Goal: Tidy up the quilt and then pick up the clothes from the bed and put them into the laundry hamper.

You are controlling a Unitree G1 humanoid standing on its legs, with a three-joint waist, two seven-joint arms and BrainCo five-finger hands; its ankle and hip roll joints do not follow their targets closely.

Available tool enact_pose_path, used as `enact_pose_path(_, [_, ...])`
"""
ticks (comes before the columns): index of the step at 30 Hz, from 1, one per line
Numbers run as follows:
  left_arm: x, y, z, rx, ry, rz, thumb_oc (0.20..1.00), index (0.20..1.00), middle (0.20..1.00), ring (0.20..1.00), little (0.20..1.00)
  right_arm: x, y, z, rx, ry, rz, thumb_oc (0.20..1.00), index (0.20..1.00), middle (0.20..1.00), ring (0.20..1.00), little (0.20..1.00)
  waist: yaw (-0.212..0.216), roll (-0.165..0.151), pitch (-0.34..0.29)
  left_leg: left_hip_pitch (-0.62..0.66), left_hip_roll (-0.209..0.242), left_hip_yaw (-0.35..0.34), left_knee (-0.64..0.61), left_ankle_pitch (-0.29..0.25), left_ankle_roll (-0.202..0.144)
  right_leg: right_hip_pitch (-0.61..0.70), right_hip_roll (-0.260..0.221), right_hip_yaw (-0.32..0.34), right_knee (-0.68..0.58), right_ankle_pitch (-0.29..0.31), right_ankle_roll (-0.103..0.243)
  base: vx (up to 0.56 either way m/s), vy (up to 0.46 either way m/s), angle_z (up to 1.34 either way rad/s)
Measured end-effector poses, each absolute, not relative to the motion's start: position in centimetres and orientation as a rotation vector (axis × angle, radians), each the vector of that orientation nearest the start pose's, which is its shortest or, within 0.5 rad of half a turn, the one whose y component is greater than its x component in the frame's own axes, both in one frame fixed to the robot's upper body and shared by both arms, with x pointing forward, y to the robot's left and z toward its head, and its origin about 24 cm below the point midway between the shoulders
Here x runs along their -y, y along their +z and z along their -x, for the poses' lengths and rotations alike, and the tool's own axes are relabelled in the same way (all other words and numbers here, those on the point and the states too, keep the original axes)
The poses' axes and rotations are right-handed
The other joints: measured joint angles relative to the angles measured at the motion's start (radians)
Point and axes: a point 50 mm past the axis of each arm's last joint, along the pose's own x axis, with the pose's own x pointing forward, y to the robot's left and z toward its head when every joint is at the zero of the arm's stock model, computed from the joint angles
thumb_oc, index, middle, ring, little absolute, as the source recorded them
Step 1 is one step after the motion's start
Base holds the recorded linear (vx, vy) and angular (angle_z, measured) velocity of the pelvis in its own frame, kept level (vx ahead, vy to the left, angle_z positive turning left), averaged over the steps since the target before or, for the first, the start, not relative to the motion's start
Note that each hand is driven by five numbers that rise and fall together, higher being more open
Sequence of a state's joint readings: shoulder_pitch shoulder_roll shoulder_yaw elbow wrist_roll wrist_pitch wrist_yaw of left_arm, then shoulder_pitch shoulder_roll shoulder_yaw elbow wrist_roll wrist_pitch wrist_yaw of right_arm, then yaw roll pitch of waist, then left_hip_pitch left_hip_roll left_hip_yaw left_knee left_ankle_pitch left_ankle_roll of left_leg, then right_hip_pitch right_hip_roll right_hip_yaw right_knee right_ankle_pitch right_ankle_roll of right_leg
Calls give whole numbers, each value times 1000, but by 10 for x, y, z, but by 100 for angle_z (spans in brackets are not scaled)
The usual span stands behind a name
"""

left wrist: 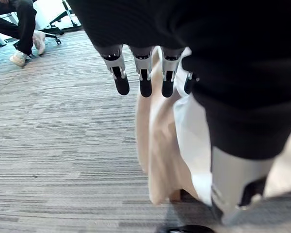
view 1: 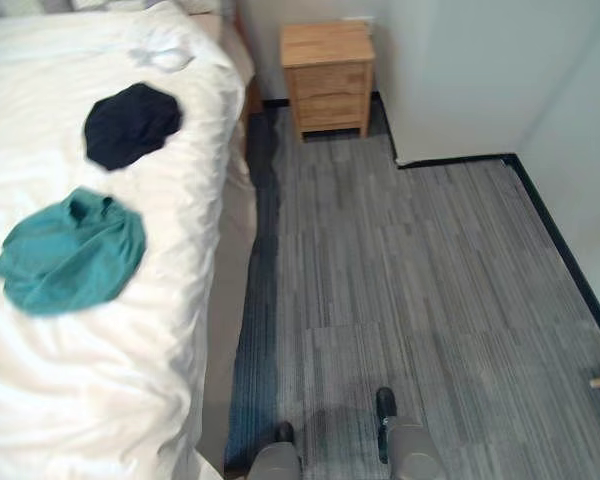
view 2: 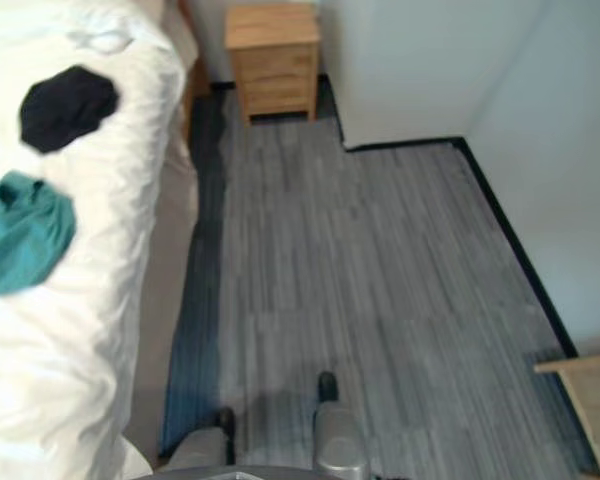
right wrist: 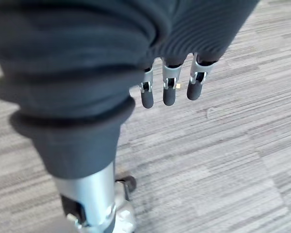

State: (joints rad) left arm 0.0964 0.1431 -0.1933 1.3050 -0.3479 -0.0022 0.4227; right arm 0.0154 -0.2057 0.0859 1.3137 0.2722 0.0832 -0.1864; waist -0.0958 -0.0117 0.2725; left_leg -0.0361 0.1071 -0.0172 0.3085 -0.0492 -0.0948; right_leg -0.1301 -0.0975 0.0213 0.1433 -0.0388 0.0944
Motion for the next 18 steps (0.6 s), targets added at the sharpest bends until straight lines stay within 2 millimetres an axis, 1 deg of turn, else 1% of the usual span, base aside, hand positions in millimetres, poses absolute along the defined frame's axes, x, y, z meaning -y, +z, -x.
enact_pose_path(1, [-216,-172,-32,-1367,525,-245,1000,1000,1000,1000,1000,237,-169,-51,-1391,-405,122,1000,1000,1000,1000,1000,1,-15,-5,-35,2,0,66,30,-23,17,-3,-18,-21,5,-13,240,-145,12])
enact_pose_path(2, [-218,-171,-37,-1349,528,-238,1000,1000,1000,1000,1000,238,-168,-53,-1378,-403,127,1000,1000,1000,1000,1000,6,-5,-17,-58,8,-8,109,68,-30,35,4,-27,-37,4,-21,333,-115,9])
enact_pose_path(3, [-217,-170,-47,-1315,517,-231,1000,1000,1000,1000,1000,241,-167,-59,-1351,-398,136,1000,1000,1000,1000,1000,23,14,-29,-127,23,-40,219,112,-53,32,29,-97,3,-10,-60,391,-79,21])
enact_pose_path(4, [-219,-169,-52,-1286,500,-239,1000,1000,1000,1000,1000,241,-167,-59,-1352,-390,140,1000,1000,1000,1000,1000,27,-11,-21,-222,2,-72,364,121,-77,33,16,-126,21,-20,-117,528,-8,47])
enact_pose_path(5, [-216,-168,-63,-1250,475,-231,1000,1000,1000,1000,1000,245,-166,-61,-1348,-384,162,1000,1000,1000,1000,1000,36,-8,-5,-313,-51,-96,490,91,-63,36,19,-132,36,-18,-132,614,77,2])
enact_pose_path(6, [-219,-167,-62,-1251,487,-221,1000,1000,1000,1000,1000,251,-163,-68,-1324,-389,175,1000,1000,1000,1000,1000,88,-21,-8,-315,-86,-45,355,58,-40,47,18,-106,10,-21,-128,534,83,-34])
enact_pose_path(7, [-218,-168,-59,-1262,499,-205,1000,1000,1000,1000,1000,251,-161,-76,-1296,-382,176,1000,1000,1000,1000,1000,103,-10,-13,-298,-92,-7,242,60,-29,66,18,-103,-14,-20,-129,634,178,-87])
enact_pose_path(8, [-217,-170,-47,-1300,519,-182,1000,1000,1000,1000,1000,257,-157,-88,-1245,-382,191,1000,1000,1000,1000,1000,104,1,-17,-270,-98,31,66,73,-10,96,30,-127,-57,5,-131,482,137,-58])
enact_pose_path(9, [-217,-170,-45,-1312,537,-164,1000,1000,1000,1000,1000,261,-155,-91,-1231,-384,202,1000,1000,1000,1000,1000,104,11,-15,-258,-101,30,-22,83,-10,125,40,-135,-81,16,-137,747,220,-22])
enact_pose_path(10, [-216,-171,-42,-1330,547,-132,1000,1000,1000,1000,1000,265,-154,-90,-1235,-374,216,1000,1000,1000,1000,1000,98,48,-30,-235,-102,-9,-227,106,-17,157,80,-145,-128,13,-134,579,172,3])
enact_pose_path(11, [-216,-171,-50,-1311,533,-122,1000,1000,1000,1000,1000,265,-154,-89,-1246,-362,223,1000,1000,1000,1000,1000,107,61,-29,-252,-104,-33,-319,133,-22,162,99,-142,-132,7,-144,569,176,6])
enact_pose_path(12, [-215,-170,-54,-1304,525,-114,1000,1000,1000,1000,1000,265,-155,-88,-1258,-355,226,1000,1000,1000,1000,1000,114,62,-30,-261,-107,-49,-353,145,-25,161,103,-137,-134,6,-146,502,185,-20])
enact_pose_path(13, [-213,-170,-61,-1289,526,-85,1000,1000,1000,1000,1000,265,-155,-86,-1265,-351,228,1000,1000,1000,1000,1000,134,57,-27,-278,-111,-63,-392,166,-24,173,104,-126,-139,2,-153,392,164,-19])
enact_pose_path(14, [-212,-170,-62,-1285,530,-71,1000,1000,1000,1000,1000,264,-155,-88,-1262,-346,235,1000,1000,1000,1000,1000,140,59,-25,-287,-116,-73,-390,169,-22,186,104,-127,-139,-5,-151,585,240,-22])
enact_pose_path(15, [-212,-170,-62,-1287,528,-62,1000,1000,1000,1000,1000,265,-156,-85,-1276,-334,261,1000,1000,1000,1000,1000,142,57,-21,-294,-117,-72,-376,178,-14,209,103,-125,-137,-25,-156,539,201,-11])
enact_pose_path(17, [-213,-170,-60,-1297,547,-47,1000,1000,1000,1000,1000,265,-157,-79,-1302,-332,267,1000,1000,1000,1000,1000,143,59,-20,-284,-113,-46,-364,182,-5,245,100,-124,-131,-63,-142,715,228,-7])
enact_pose_path(18, [-216,-171,-58,-1321,573,-31,1000,1000,1000,1000,1000,264,-158,-76,-1315,-341,258,1000,1000,1000,1000,1000,155,56,-18,-265,-112,4,-305,176,5,275,85,-128,-101,-115,-130,670,212,-2])
